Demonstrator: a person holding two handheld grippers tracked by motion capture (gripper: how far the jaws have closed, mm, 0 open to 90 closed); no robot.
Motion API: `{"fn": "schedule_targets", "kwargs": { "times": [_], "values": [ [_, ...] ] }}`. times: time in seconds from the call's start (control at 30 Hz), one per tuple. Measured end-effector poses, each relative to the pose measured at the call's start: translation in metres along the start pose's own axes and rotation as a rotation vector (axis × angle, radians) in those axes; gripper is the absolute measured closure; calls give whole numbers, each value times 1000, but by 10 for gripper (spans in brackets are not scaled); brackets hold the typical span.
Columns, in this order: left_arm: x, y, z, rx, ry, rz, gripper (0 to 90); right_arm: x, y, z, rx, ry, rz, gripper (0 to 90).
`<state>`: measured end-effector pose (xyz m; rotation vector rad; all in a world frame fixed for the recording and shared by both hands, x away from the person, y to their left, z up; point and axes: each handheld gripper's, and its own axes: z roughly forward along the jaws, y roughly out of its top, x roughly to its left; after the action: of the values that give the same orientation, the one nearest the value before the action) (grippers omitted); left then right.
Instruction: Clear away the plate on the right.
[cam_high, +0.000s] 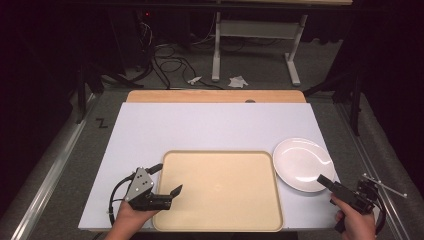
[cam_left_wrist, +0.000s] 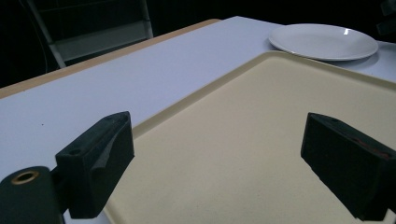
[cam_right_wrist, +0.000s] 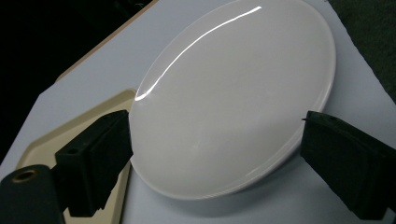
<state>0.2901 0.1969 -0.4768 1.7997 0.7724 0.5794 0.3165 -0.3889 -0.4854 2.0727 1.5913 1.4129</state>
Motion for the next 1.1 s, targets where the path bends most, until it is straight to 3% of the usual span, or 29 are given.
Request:
{"fn": "schedule_targets", "kwargs": {
  "times": [0.27, 0.43, 0.57, 0.73, 0.87, 1.03, 1.07, 1.1],
  "values": [
    [0, 0, 0, 1, -6, 1, 109, -9, -4, 1, 28, 30, 136, 164],
    [-1, 0, 0, 2, -9, 2, 113, -13, -5, 2, 31, 38, 193, 183],
    [-1, 0, 0, 2, -10, 1, 115, -17, -6, 4, 38, 46, 213, 198],
    [-1, -1, 1, 5, -13, 3, 117, -25, -5, 8, 53, 71, 277, 221],
    [-1, -1, 0, 7, -12, 3, 118, -25, -4, 10, 53, 77, 286, 234],
    [-1, -2, -2, 5, -10, 3, 119, -27, -2, 12, 61, 66, 302, 308],
    [-1, -2, -3, 6, -10, 3, 120, -28, -2, 12, 65, 62, 311, 383],
    [-1, -2, -3, 6, -10, 3, 120, -28, -2, 12, 65, 62, 311, 383]
  ]
}}
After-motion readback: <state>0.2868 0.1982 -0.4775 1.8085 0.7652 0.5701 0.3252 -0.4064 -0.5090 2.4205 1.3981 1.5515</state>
